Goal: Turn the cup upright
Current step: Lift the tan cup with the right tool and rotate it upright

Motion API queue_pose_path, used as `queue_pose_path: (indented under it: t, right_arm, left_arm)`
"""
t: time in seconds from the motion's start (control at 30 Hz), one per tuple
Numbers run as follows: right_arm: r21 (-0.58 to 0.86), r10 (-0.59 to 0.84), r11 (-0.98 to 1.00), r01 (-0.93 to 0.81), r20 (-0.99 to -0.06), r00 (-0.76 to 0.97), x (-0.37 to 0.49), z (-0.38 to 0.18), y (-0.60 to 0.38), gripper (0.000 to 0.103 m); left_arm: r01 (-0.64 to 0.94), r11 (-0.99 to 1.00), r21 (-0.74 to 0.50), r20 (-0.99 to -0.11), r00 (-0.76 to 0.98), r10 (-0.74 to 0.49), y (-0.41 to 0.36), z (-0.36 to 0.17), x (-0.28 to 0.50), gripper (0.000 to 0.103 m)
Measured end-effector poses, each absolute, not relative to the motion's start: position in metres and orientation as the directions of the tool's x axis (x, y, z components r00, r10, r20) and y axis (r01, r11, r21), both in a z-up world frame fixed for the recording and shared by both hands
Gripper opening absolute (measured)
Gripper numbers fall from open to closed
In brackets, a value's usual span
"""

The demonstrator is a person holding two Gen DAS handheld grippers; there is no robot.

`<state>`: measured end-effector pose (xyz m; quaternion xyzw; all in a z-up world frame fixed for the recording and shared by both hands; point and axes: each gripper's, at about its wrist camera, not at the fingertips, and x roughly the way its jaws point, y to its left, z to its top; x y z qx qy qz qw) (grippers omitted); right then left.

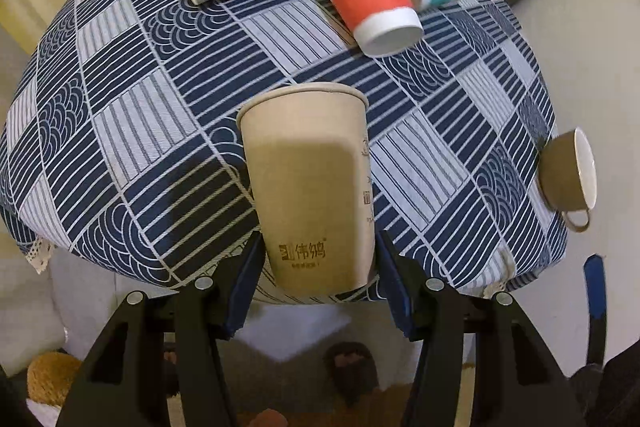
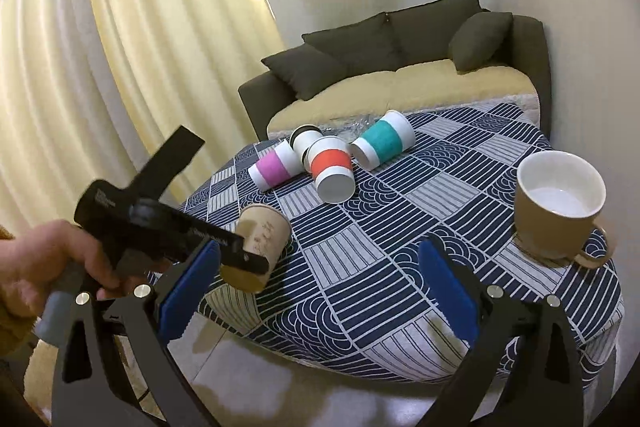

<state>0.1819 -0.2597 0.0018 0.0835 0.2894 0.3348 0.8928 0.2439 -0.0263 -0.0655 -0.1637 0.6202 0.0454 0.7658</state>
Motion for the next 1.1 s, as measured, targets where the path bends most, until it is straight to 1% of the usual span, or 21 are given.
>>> queue_pose_path:
  t: [0.03,0.07,0.1,0.13,0.17,0.3,0.53,0.63,0.73,0.87,0.97,1.1]
  right_arm:
    - [0.344,0.646,0.762,-0.548,-0.463,0.608,0.181,0.002,-0.26,0.098]
    - [0.344,0.643,0.765,-0.545,-0.467,0.607,0.181,0.001,-0.261,0.098]
    - [0.343,0.642,0.765,-0.545,-0.469,0.607,0.181,0.001,-0.262,0.098]
    - [0.343,0.642,0.765,-0.544,-0.47,0.606,0.182,0.001,-0.262,0.098]
    - [0.342,0.64,0.767,-0.543,-0.472,0.606,0.182,0.0,-0.262,0.098]
    - [0.341,0.634,0.772,-0.537,-0.481,0.606,0.183,-0.002,-0.261,0.098]
    - [0.332,0.625,0.779,-0.533,-0.483,0.613,0.182,0.002,-0.255,0.098]
    - [0.324,0.608,0.789,-0.522,-0.529,0.591,0.185,0.003,-0.246,0.098]
    - [0.342,0.626,0.771,-0.537,-0.562,0.54,0.189,0.005,-0.237,0.098]
    - [0.374,0.643,0.744,-0.554,-0.628,0.439,0.2,0.006,-0.216,0.098]
    - [0.354,0.605,0.753,-0.554,-0.704,0.372,0.211,0.009,-0.189,0.098]
    - [0.332,0.548,0.773,-0.54,-0.779,0.305,0.224,0.012,-0.153,0.098]
  left_arm:
    - [-0.264,0.949,-0.175,-0.97,0.21,-0.121,-0.028,-0.068,0.245,0.055]
    - [-0.265,0.951,-0.159,-0.971,0.213,-0.103,-0.028,-0.068,0.244,0.059]
    - [-0.267,0.952,-0.152,-0.97,0.223,-0.093,-0.028,-0.067,0.244,0.065]
    - [-0.261,0.955,-0.139,-0.971,0.228,-0.079,-0.028,-0.066,0.243,0.078]
    - [-0.256,0.958,-0.129,-0.971,0.23,-0.069,-0.028,-0.065,0.242,0.08]
    - [-0.239,0.964,-0.116,-0.963,0.264,-0.05,-0.022,-0.058,0.24,0.08]
    - [-0.222,0.949,-0.224,-0.928,0.345,-0.139,-0.002,-0.039,0.228,0.08]
    - [-0.187,0.937,-0.293,-0.888,0.417,-0.194,0.011,-0.025,0.217,0.08]
    - [-0.155,0.933,-0.326,-0.848,0.485,-0.216,0.024,-0.015,0.203,0.08]
    - [-0.15,0.927,-0.343,-0.815,0.538,-0.215,0.042,-0.014,0.184,0.08]
    - [-0.147,0.928,-0.343,-0.794,0.574,-0.203,0.051,-0.018,0.168,0.08]
    - [-0.122,0.921,-0.37,-0.775,0.588,-0.233,0.056,-0.029,0.151,0.08]
